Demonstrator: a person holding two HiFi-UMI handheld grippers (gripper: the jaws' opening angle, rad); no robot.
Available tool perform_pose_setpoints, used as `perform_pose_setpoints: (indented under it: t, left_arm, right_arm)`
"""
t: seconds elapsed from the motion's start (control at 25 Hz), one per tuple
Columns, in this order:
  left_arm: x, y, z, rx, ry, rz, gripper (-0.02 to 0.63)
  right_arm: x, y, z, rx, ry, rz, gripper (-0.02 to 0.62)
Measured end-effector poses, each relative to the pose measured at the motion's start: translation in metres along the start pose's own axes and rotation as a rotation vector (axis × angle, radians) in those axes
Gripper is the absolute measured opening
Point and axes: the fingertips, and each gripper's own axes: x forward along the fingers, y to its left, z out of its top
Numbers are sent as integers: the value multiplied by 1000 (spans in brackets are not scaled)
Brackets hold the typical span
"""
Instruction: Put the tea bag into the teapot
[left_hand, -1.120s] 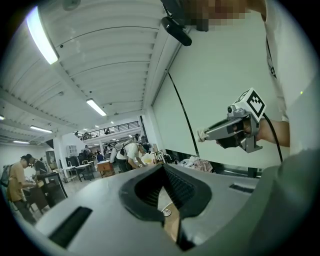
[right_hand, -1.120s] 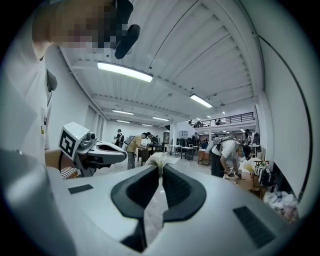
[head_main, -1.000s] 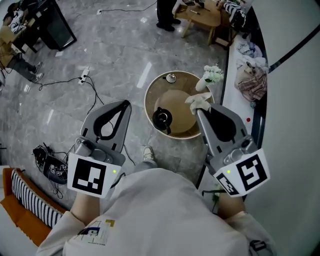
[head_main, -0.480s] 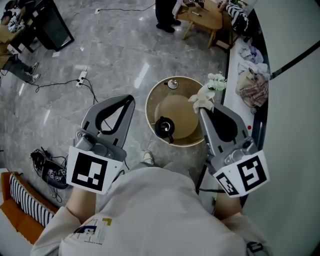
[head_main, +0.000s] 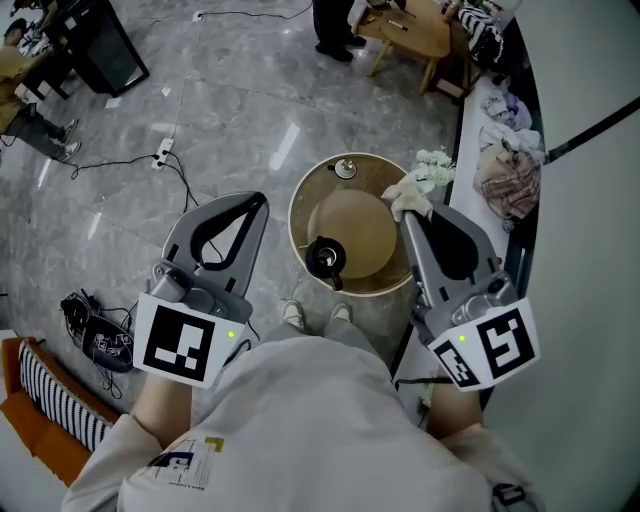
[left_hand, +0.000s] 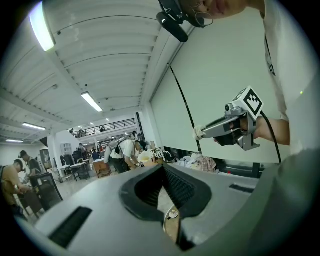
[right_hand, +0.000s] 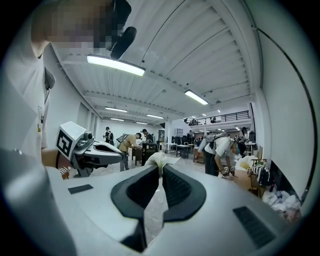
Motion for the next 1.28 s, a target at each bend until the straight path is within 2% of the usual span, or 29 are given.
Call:
perform_pose_setpoints:
  t: [0.16,0.4,0.6,0.96,1.28]
  left_arm:
    - [13,-5,3,28,21,19,8]
    - [27,-4,5,-8,37,51,8]
    - [37,-2,-2,-29,57,62,8]
    - [72,-1,-47,-62,123,43,8]
    - [97,-11,-104,-126,217,-11,8]
  right_arm:
    - [0,-12,-7,22,8,34,23]
    - [5,-29,-12,26,29,62,23]
    - [16,-36,-28,26,111,84,23]
    - [50,-41,-79,57,262,123,23]
    - [75,-36,-146,93,413,135,23]
